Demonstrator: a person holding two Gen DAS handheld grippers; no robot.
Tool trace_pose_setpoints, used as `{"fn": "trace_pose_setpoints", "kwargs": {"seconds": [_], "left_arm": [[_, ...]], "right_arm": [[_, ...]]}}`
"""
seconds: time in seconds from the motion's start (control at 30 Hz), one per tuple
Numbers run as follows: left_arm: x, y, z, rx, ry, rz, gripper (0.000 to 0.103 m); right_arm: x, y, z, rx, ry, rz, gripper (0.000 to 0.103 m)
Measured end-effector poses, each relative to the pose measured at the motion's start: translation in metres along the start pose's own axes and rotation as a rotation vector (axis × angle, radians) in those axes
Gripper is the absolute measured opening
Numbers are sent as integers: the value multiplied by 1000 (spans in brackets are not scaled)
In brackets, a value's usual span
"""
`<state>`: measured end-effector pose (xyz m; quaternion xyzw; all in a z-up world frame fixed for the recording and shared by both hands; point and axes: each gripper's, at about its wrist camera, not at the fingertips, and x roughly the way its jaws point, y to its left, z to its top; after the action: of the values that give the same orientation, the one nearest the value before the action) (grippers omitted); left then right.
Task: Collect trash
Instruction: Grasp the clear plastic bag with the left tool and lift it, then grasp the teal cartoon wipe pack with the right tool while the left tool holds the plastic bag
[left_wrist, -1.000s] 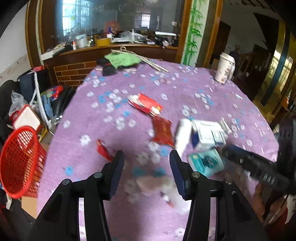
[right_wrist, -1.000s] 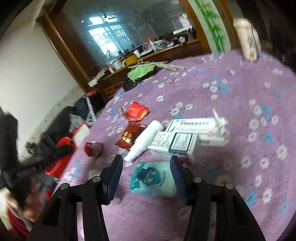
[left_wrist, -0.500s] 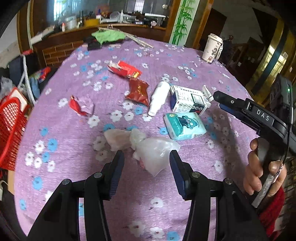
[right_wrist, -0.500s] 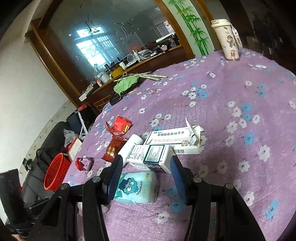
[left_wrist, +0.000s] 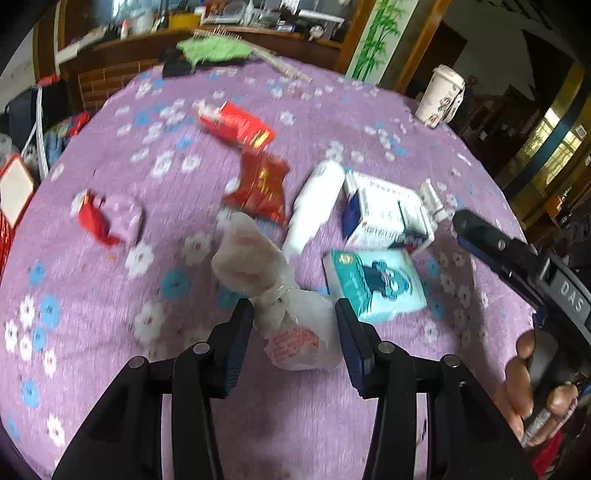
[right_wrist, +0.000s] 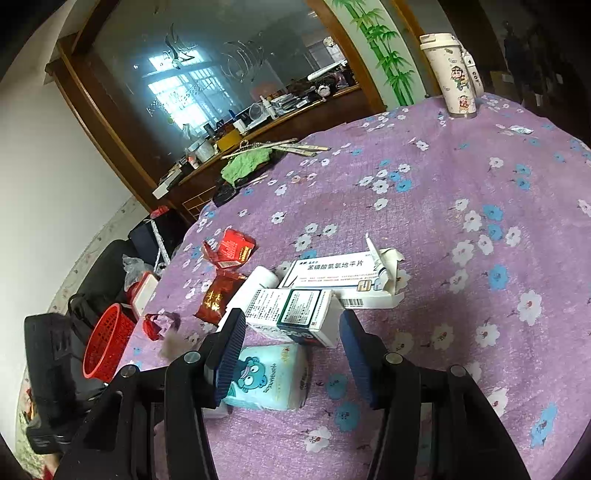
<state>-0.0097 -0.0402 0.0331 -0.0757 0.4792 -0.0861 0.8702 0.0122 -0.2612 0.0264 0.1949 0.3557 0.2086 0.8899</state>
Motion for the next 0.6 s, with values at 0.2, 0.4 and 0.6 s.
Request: {"fn": "trace_pose_setpoints", "kwargs": {"seconds": [0.2,0.4,0.6], "left_arm": [[-9,4,-6,83,-90,-26,26],[-35,31,-21,120,-172,-20,26],[-42,58,-23,77,-239,-30,26]], "right_arm": [[7,6,-4,-24,42,23,57],[29,17,-17,-64,163,74,58],[40,35,-31,-107,217,72,61]]}}
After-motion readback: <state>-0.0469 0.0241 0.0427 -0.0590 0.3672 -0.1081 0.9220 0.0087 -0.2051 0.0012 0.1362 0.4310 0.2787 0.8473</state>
